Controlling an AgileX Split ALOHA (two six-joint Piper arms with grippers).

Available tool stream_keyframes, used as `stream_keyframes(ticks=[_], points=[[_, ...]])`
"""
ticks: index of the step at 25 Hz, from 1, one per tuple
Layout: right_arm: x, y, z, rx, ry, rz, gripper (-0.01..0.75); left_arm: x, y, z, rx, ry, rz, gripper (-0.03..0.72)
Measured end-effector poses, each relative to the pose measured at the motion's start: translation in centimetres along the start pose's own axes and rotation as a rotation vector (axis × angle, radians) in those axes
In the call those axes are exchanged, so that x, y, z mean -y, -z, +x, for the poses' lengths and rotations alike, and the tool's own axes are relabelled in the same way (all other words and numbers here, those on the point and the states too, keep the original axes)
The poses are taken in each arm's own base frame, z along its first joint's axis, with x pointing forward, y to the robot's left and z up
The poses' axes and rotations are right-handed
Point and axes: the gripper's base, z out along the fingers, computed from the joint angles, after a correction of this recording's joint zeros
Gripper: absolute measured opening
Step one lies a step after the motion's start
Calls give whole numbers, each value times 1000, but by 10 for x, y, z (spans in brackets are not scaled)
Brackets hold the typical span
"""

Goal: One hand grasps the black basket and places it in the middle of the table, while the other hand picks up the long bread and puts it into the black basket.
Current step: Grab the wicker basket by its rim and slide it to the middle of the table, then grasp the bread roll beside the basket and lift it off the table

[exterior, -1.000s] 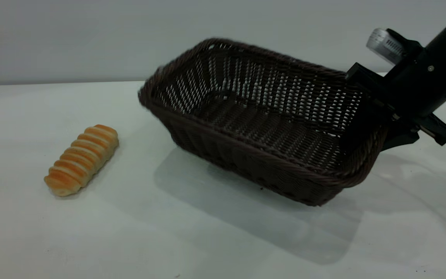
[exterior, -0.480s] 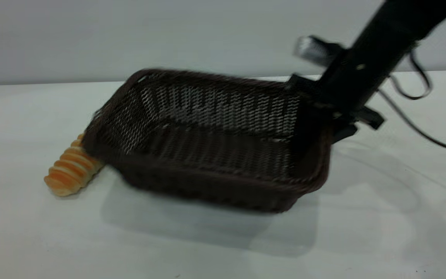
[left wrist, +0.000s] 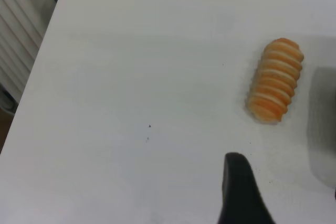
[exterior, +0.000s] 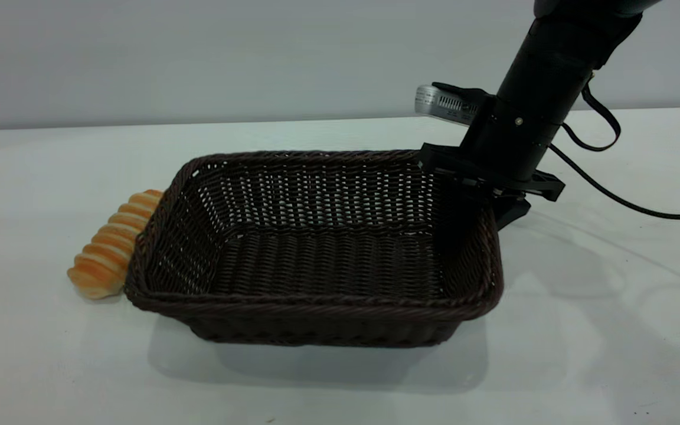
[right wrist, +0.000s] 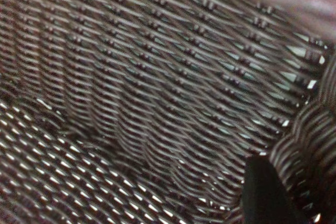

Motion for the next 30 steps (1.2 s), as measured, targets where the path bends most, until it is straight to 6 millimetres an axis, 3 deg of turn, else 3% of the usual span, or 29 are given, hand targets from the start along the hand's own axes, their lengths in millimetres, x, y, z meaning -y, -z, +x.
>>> stream_keyframes(ticks=[4, 12, 18, 24, 30], points=[[1, 0, 1, -13, 10, 8, 265, 0, 0, 0, 0, 0, 0, 460], [-1, 17, -10, 12, 31, 2, 441, -1, 0, 1, -16, 0, -6, 460], [8, 59, -27, 29, 2, -20, 481, -1, 0, 2, -25, 0, -9, 460], [42, 114, -37, 133, -39, 57, 483, -1, 0, 4, -43, 0, -16, 460], [32, 173, -24, 194, 54, 277, 479, -1, -3, 3, -61, -4, -20, 460]])
